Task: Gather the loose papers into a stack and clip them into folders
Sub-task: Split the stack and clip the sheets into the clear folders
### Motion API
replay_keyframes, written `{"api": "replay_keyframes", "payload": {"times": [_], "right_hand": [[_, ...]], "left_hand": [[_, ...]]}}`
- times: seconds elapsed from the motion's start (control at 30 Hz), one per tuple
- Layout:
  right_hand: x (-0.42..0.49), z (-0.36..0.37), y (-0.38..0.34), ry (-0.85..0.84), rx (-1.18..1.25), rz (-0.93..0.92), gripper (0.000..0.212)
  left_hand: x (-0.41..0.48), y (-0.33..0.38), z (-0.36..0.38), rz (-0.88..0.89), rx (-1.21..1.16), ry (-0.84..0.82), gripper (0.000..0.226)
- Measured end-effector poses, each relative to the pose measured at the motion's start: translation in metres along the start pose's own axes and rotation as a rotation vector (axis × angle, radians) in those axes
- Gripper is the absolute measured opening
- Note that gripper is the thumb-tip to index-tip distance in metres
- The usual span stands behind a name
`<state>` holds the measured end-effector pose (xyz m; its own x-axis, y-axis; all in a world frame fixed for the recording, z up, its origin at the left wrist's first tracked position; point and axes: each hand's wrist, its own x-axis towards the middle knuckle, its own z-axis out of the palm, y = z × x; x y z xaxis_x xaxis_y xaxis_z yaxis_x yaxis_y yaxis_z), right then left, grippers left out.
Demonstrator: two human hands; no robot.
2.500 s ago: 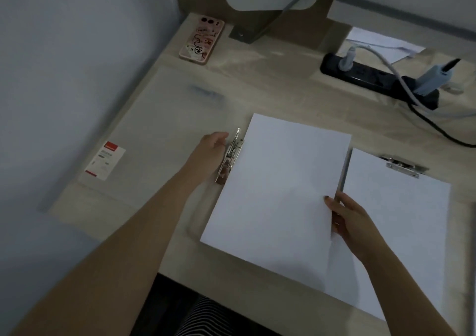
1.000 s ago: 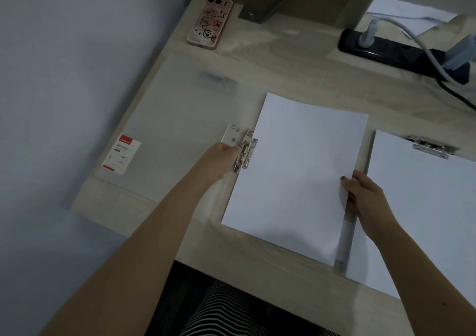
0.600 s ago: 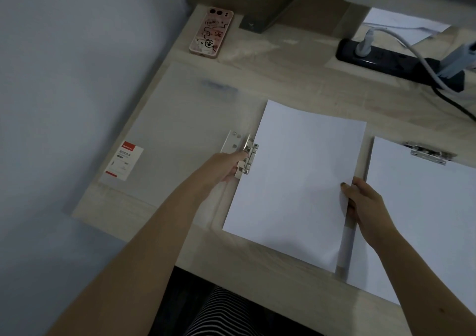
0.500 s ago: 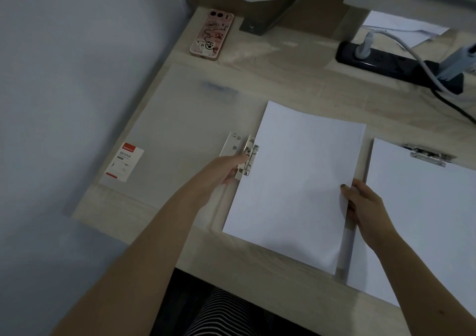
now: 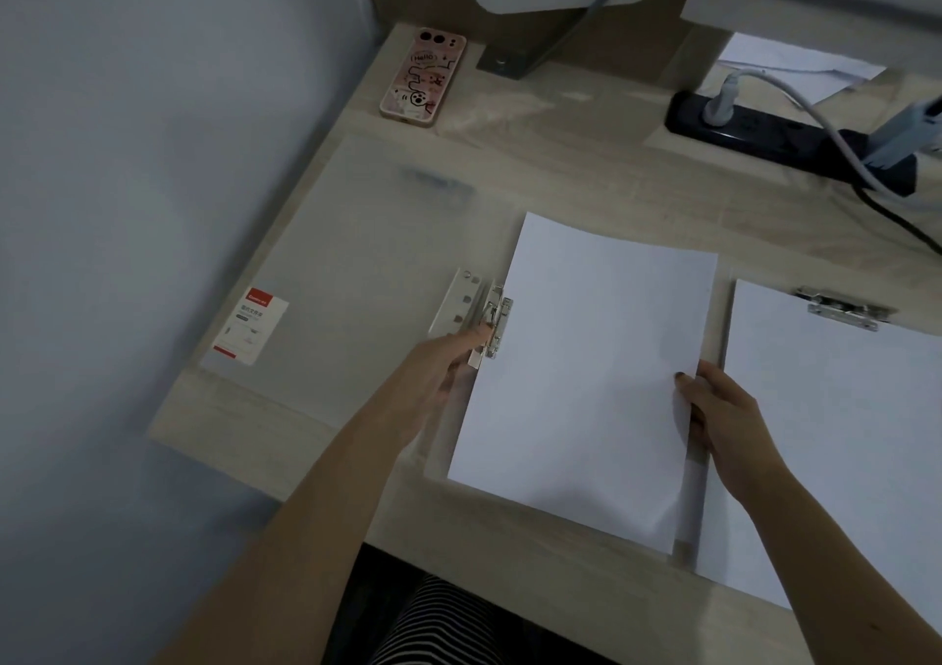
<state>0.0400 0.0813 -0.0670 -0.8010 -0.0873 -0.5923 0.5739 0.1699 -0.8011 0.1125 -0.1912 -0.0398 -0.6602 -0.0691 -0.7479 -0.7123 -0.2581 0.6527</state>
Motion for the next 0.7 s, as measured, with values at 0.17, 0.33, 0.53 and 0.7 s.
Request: {"api": "replay_keyframes", "payload": {"times": [0.17, 0.33, 0.53, 0.7], "right_hand": [[0.002, -0.002, 0.003, 0.014, -0.011, 0.003, 0.019], [0.002, -0.002, 0.004, 0.006, -0.016, 0.006, 0.014], [0.004, -0.003, 0.005, 0.006, -0.031, 0.015, 0.015], [0.004, -0.002, 0.005, 0.015, -0.024, 0.023, 0.020]], "left_hand": [[-0.003, -0.004, -0.002, 0.023, -0.028, 0.043, 0.011], [-0.002, -0.008, 0.002, 0.083, -0.037, 0.124, 0.014], [-0.004, -0.011, 0.001, 0.141, -0.041, 0.142, 0.019], [-0.001, -0.011, 0.004, 0.158, 0.014, 0.211, 0.017]]}}
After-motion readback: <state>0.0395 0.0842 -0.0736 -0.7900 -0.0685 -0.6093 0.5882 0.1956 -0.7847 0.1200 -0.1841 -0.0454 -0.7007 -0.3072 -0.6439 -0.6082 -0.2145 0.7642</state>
